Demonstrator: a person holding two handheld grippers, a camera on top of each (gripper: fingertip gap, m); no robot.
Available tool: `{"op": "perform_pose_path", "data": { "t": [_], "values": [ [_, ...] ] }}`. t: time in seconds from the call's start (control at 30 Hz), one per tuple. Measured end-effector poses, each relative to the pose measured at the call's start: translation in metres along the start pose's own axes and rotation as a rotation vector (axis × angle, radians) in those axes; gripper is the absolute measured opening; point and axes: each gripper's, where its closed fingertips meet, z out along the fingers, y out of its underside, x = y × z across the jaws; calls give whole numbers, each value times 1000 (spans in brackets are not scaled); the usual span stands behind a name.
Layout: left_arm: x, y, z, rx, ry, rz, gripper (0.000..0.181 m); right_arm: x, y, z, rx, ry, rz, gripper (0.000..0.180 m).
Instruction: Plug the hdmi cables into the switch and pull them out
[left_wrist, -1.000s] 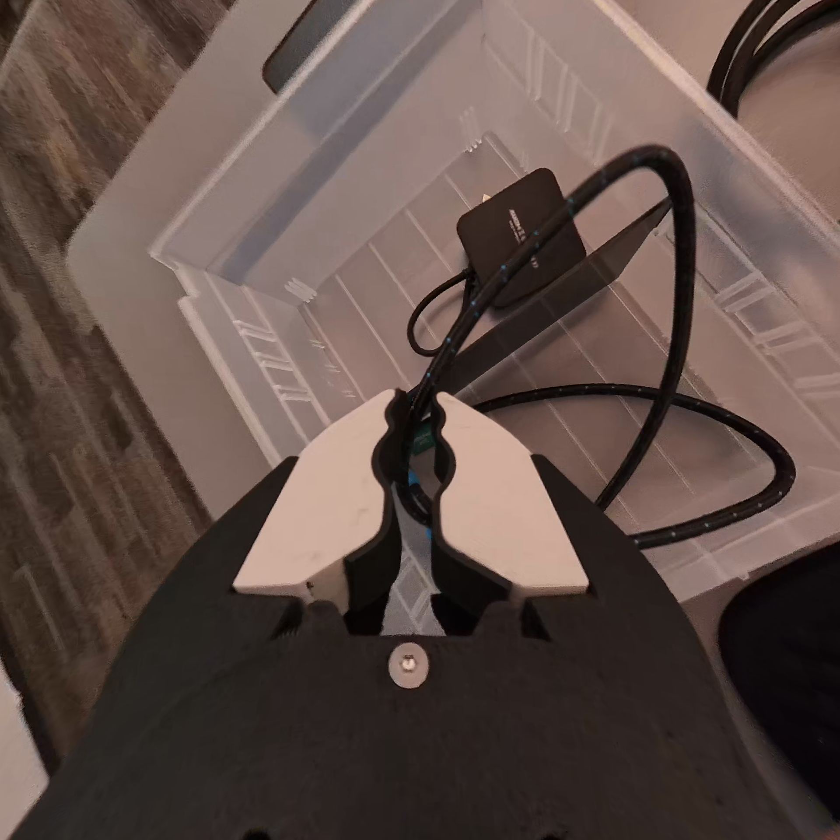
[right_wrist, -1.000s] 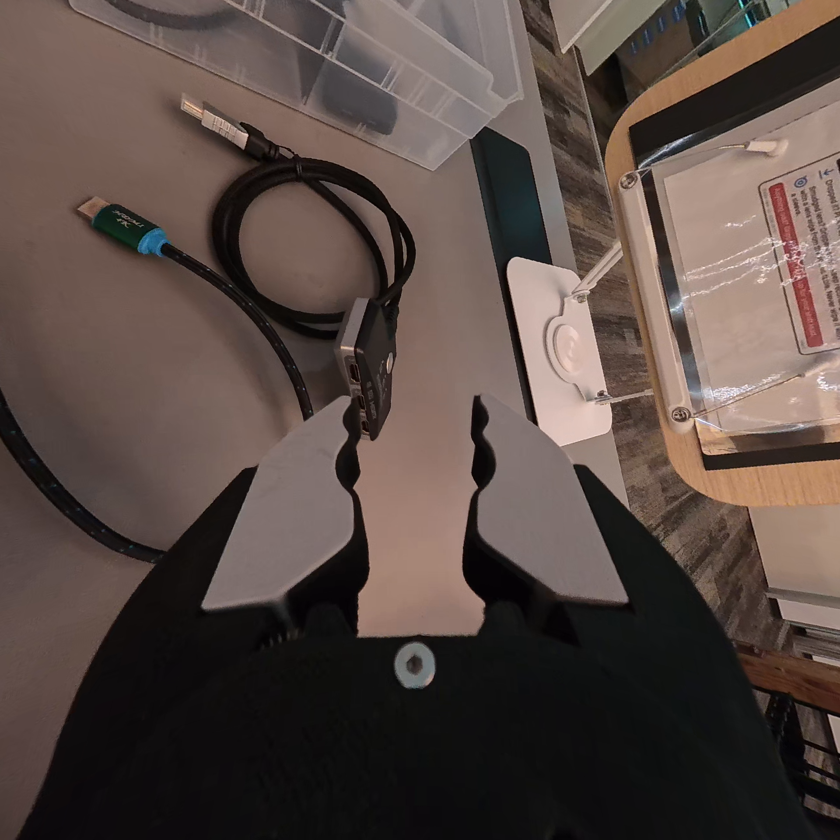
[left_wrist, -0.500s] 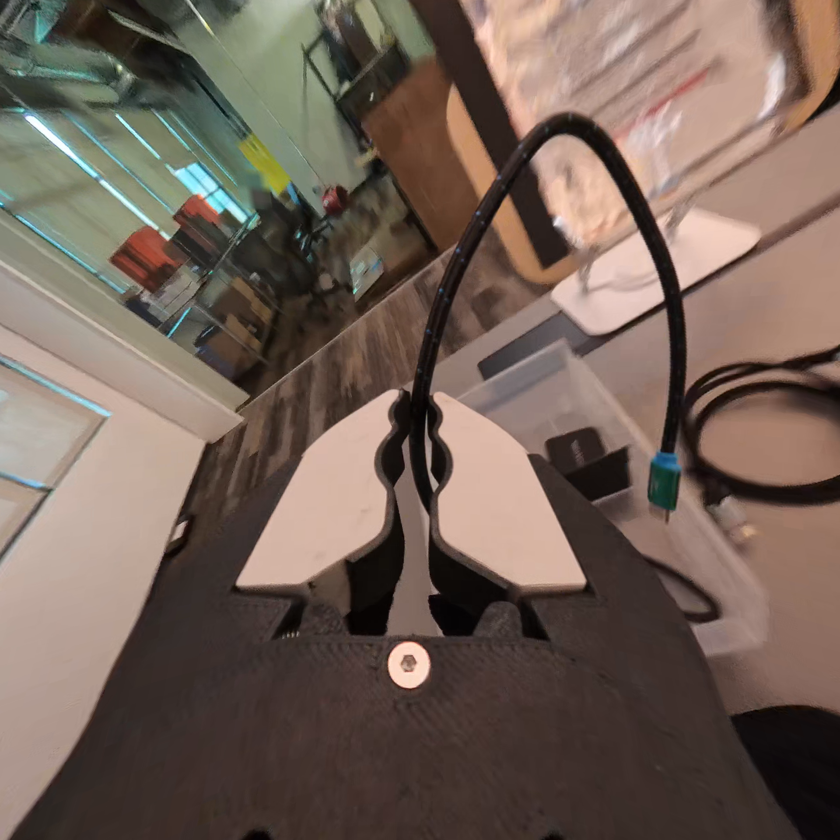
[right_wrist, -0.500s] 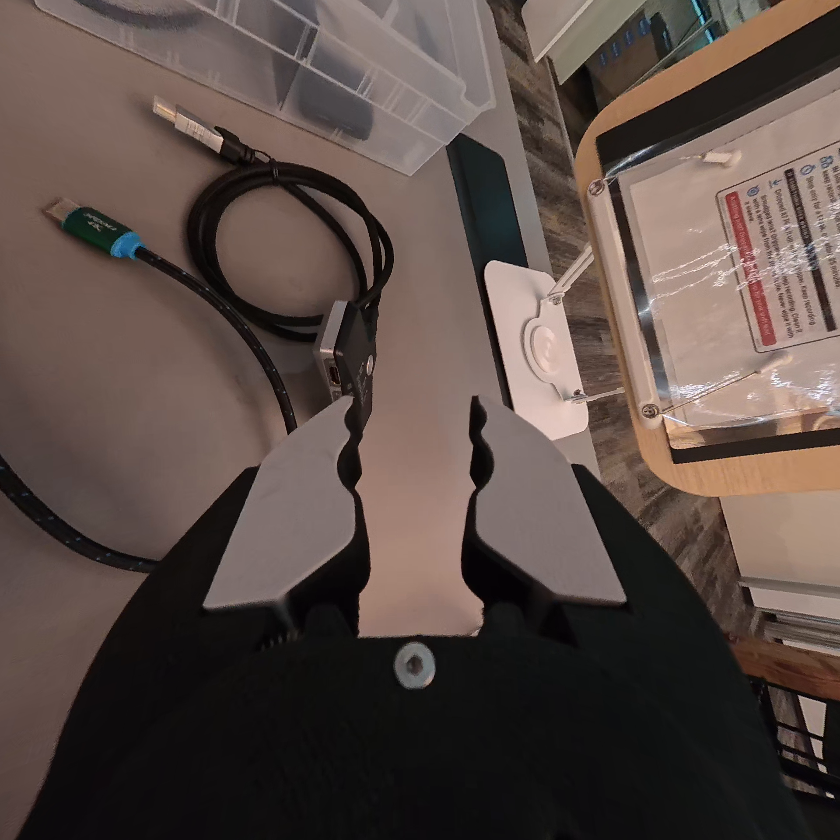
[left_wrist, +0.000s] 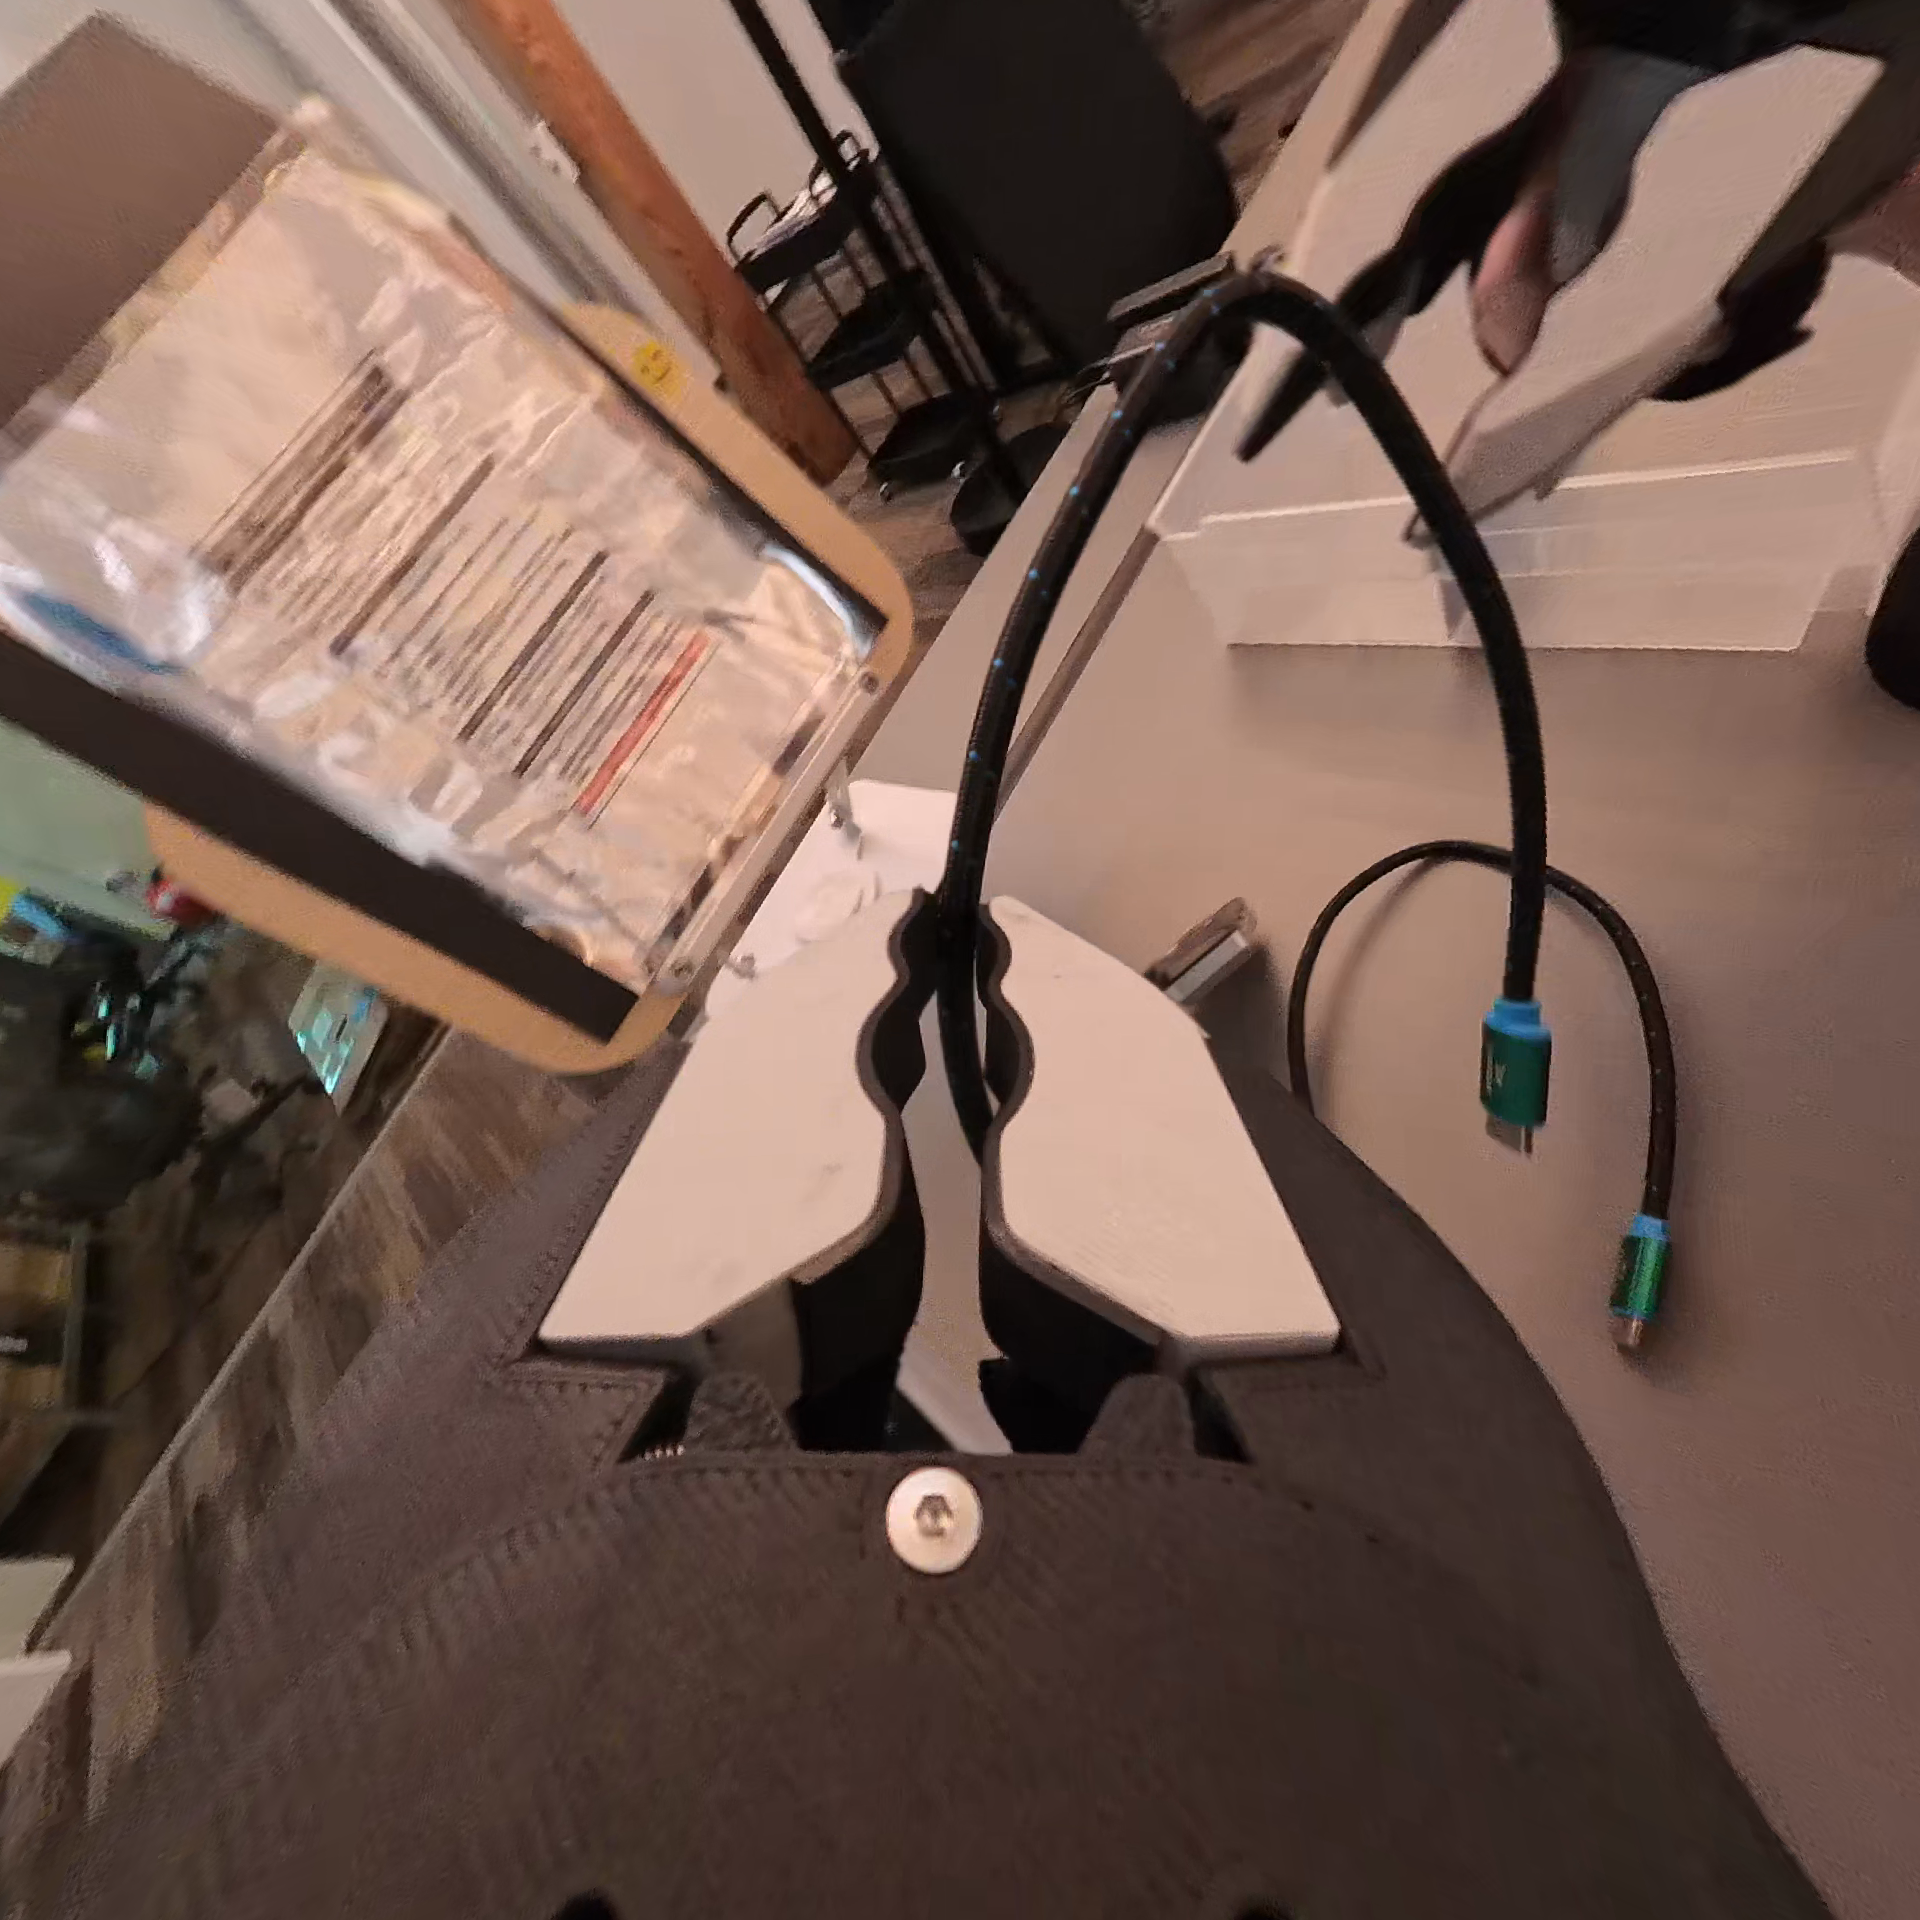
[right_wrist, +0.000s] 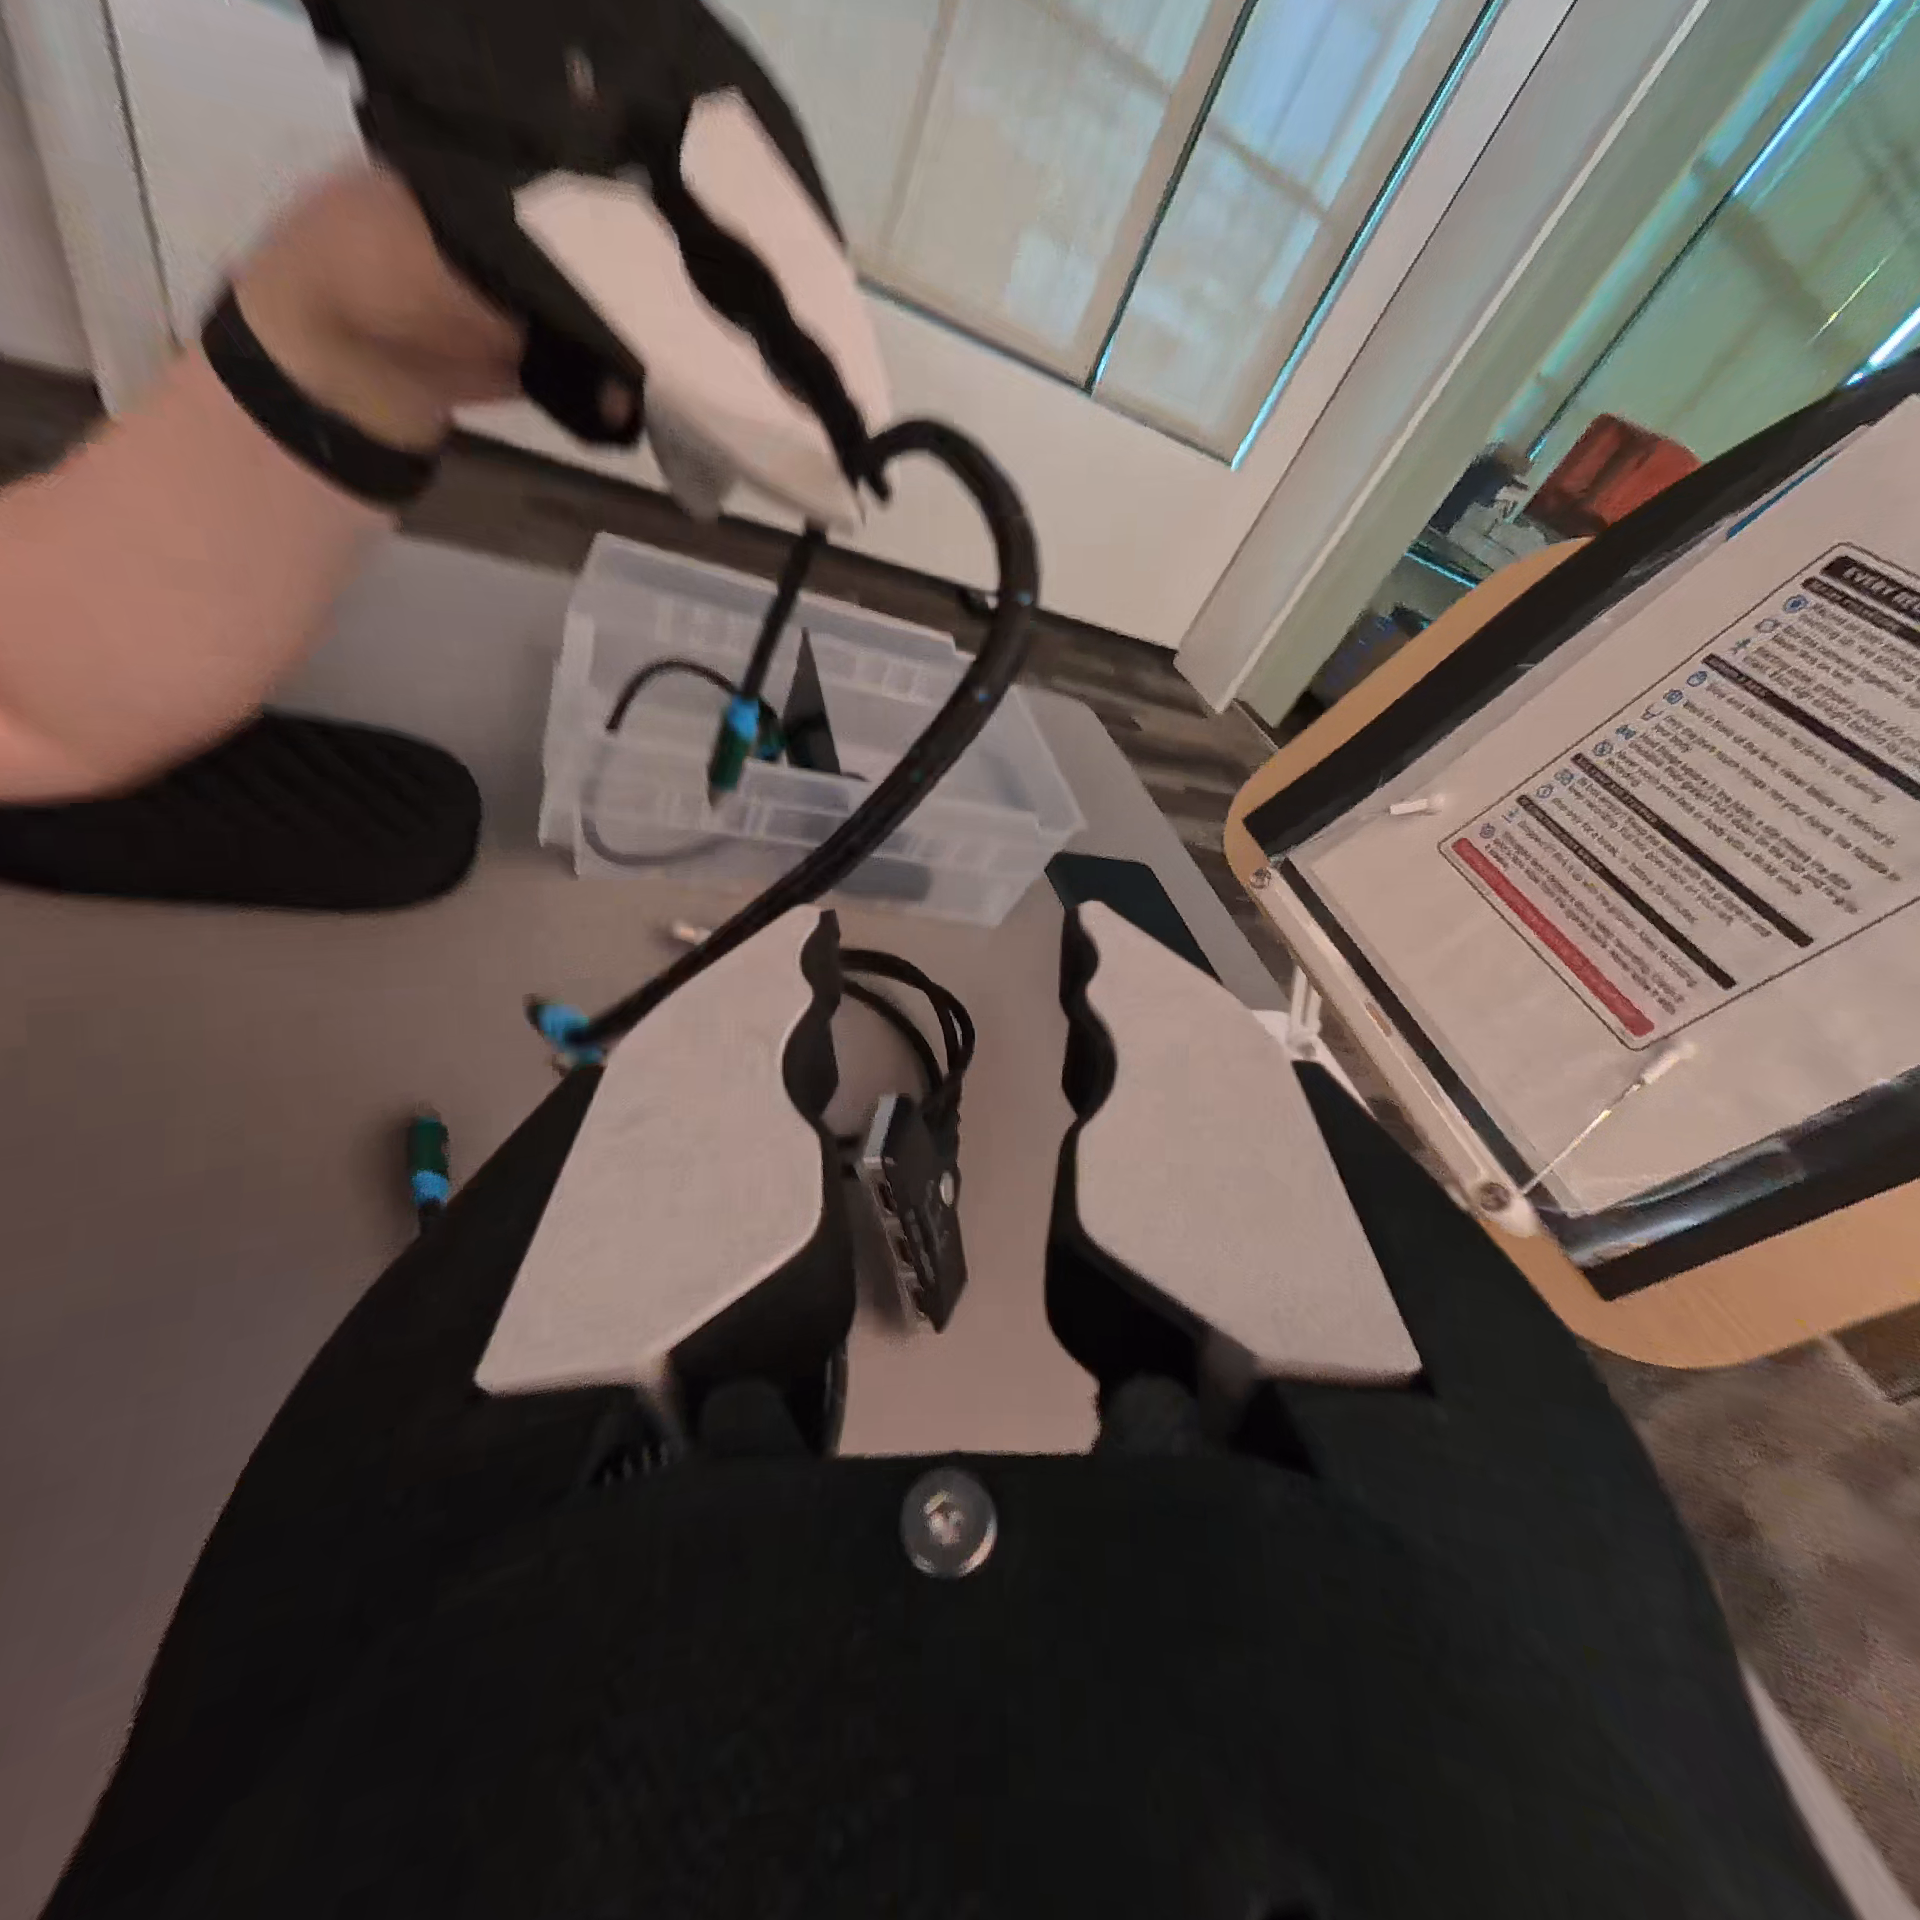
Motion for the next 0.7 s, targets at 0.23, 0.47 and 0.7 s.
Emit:
{"op": "perform_pose_path", "data": {
  "t": [0.23, 0.47, 0.7],
  "values": [
    [39, -26, 9, 156, 231, -55, 6, 6, 26, 13, 22, -108, 271, 40],
    [47, -40, 2, 235, 318, -134, 6, -67, 29, 77, -32, -381, 348, 42],
    [58, -33, 11, 173, 334, -94, 6, -102, 36, 102, -136, -490, 429, 12]
  ]
}}
